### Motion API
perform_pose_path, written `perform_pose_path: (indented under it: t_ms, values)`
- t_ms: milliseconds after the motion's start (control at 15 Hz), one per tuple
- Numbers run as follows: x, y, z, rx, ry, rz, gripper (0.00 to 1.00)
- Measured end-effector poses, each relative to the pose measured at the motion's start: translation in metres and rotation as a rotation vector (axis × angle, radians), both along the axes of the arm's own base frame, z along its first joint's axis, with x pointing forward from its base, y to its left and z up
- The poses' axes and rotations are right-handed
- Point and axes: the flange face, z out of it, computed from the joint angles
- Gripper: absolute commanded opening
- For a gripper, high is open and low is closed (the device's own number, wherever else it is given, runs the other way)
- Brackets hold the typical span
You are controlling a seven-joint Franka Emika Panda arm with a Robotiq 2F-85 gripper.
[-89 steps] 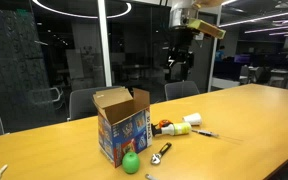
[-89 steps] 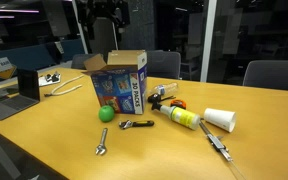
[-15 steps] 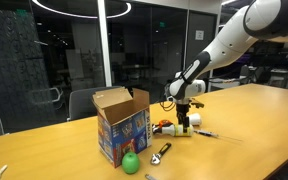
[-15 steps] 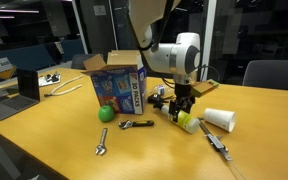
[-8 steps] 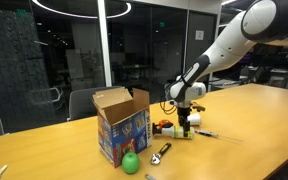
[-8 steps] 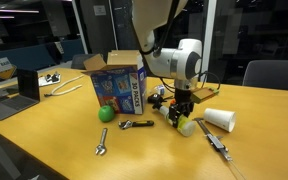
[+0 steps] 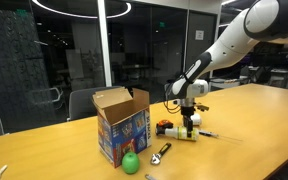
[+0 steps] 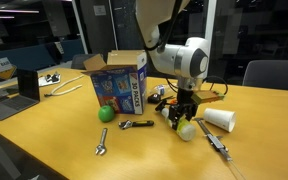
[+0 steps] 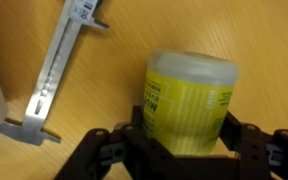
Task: Pick up the bottle from the table and put it in the box
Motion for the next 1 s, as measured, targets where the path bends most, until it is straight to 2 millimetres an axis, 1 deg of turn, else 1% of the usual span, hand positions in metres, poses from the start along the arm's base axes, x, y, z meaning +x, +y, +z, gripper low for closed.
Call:
perform_pose_path:
  t_ms: [133, 267, 333, 533, 733, 867, 1000]
  values:
    - [-0.001, -0.006, 0.015, -0.016, 0.014, -0.051, 0.48]
    - [-0.001, -0.010, 0.041, -0.034, 0.012, -0.095, 0.48]
    - [-0.001, -0.011, 0.058, -0.044, 0.007, -0.115, 0.48]
    - [-0.003, -0.013, 0.118, -0.084, -0.018, -0.164, 0.48]
    - [-0.010, -0.008, 0.183, -0.142, -0.060, -0.202, 0.48]
    - [-0.015, 0.002, 0.227, -0.174, -0.100, -0.233, 0.48]
    - [-0.020, 0.016, 0.270, -0.190, -0.143, -0.274, 0.48]
